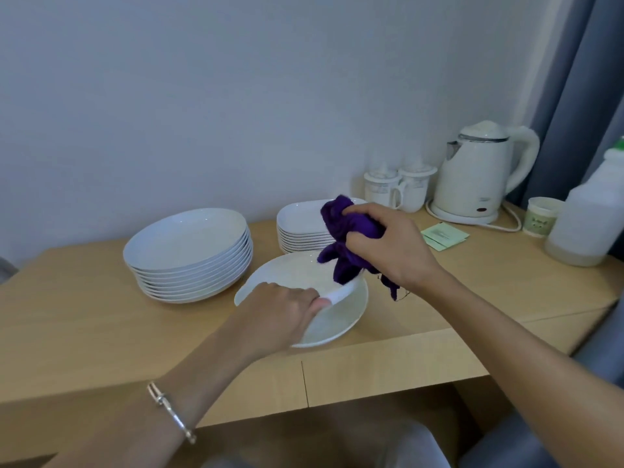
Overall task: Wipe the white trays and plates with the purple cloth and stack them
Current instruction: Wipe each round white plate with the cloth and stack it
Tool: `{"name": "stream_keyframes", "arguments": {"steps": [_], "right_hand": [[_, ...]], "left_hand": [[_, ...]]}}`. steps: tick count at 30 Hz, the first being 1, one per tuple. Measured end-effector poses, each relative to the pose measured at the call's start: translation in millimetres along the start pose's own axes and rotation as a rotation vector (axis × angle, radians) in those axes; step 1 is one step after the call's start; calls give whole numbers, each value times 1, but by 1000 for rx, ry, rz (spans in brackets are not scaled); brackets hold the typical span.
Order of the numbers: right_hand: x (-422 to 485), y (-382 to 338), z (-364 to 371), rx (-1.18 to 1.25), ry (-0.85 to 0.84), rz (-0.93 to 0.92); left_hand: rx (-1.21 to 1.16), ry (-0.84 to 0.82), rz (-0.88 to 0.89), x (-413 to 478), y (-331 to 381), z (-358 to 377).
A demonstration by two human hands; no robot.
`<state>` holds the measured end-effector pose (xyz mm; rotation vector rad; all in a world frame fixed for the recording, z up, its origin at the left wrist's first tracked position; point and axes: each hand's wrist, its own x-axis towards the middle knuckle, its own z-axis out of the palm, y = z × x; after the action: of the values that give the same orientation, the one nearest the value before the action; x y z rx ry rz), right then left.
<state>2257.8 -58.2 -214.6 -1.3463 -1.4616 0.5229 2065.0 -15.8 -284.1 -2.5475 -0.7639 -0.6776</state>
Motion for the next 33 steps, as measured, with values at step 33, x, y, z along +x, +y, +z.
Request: {"name": "stream_keyframes", "arguments": {"steps": [33], "right_hand": [[12, 30, 116, -145, -163, -86]], "left_hand": [[-336, 393, -858, -69, -42, 3]]}}
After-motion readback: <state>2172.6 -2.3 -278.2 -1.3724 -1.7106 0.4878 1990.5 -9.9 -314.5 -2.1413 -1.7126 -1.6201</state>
